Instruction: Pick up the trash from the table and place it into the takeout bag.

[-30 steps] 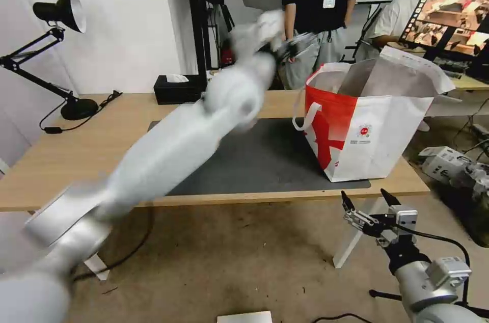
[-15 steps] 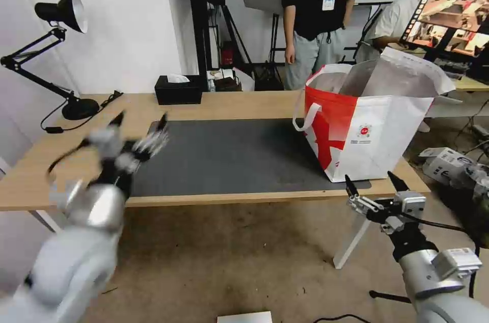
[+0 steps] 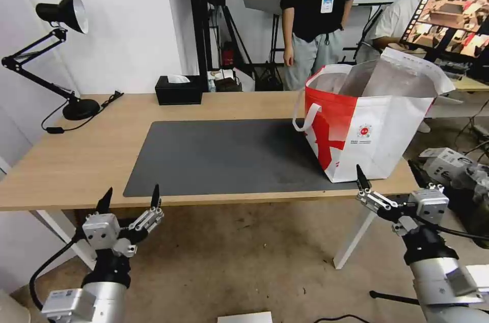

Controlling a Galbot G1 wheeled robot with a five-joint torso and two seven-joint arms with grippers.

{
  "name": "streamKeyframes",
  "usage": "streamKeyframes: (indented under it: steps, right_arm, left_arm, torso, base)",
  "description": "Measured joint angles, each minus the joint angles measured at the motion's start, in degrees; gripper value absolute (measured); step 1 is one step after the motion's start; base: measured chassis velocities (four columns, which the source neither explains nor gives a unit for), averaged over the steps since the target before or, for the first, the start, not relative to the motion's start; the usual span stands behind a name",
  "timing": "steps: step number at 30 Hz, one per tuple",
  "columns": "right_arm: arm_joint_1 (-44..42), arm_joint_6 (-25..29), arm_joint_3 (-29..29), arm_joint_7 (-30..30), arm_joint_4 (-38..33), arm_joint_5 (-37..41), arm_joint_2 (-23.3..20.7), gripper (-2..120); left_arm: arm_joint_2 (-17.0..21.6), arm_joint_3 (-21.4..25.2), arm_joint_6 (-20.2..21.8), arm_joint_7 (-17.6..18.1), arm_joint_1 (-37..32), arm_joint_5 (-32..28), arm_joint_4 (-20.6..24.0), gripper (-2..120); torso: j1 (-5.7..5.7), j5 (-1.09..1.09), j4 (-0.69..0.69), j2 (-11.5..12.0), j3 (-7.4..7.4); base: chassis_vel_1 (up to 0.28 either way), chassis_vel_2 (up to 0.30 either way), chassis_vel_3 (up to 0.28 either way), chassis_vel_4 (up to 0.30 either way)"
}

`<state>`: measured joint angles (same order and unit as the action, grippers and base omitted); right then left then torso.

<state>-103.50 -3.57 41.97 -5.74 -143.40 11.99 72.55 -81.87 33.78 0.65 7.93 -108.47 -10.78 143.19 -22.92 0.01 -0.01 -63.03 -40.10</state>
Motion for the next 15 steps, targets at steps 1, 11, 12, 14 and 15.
streamKeyframes:
  steps: [1, 11, 12, 14, 15]
  right_arm:
    - [0.0, 0.0, 0.0, 0.0, 0.0, 0.0, 0.0, 100]
    - [0.0, 0.0, 0.0, 0.0, 0.0, 0.1, 0.0, 100]
    - [0.0, 0.0, 0.0, 0.0, 0.0, 0.1, 0.0, 100]
    - [0.0, 0.0, -0.1, -0.1, 0.1, 0.1, -0.1, 100]
    - [0.0, 0.0, -0.1, -0.1, 0.1, 0.1, -0.1, 100]
  left_arm:
    - [0.0, 0.0, 0.0, 0.0, 0.1, 0.0, 0.0, 100]
    - [0.2, -0.3, 0.1, 0.1, 0.8, -0.5, 0.0, 100]
    - [0.2, -0.3, 0.1, 0.1, 0.8, -0.5, 0.0, 100]
    - [0.3, -0.3, 0.2, 0.2, 0.9, -0.6, 0.0, 100]
    - [0.3, -0.4, 0.2, 0.2, 0.9, -0.6, 0.0, 100]
  torso:
    - [0.0, 0.0, 0.0, 0.0, 0.0]
    - [0.0, -0.01, 0.0, 0.0, 0.0]
    - [0.0, -0.01, 0.0, 0.0, 0.0]
    - [0.0, -0.01, 0.0, 0.0, 0.0]
    - [0.0, -0.01, 0.0, 0.0, 0.0]
  base:
    - [0.0, 0.0, 0.0, 0.0]
    - [0.0, 0.0, 0.0, 0.0]
    - [0.0, 0.0, 0.0, 0.0]
    - [0.0, 0.0, 0.0, 0.0]
    - [0.0, 0.0, 0.0, 0.0]
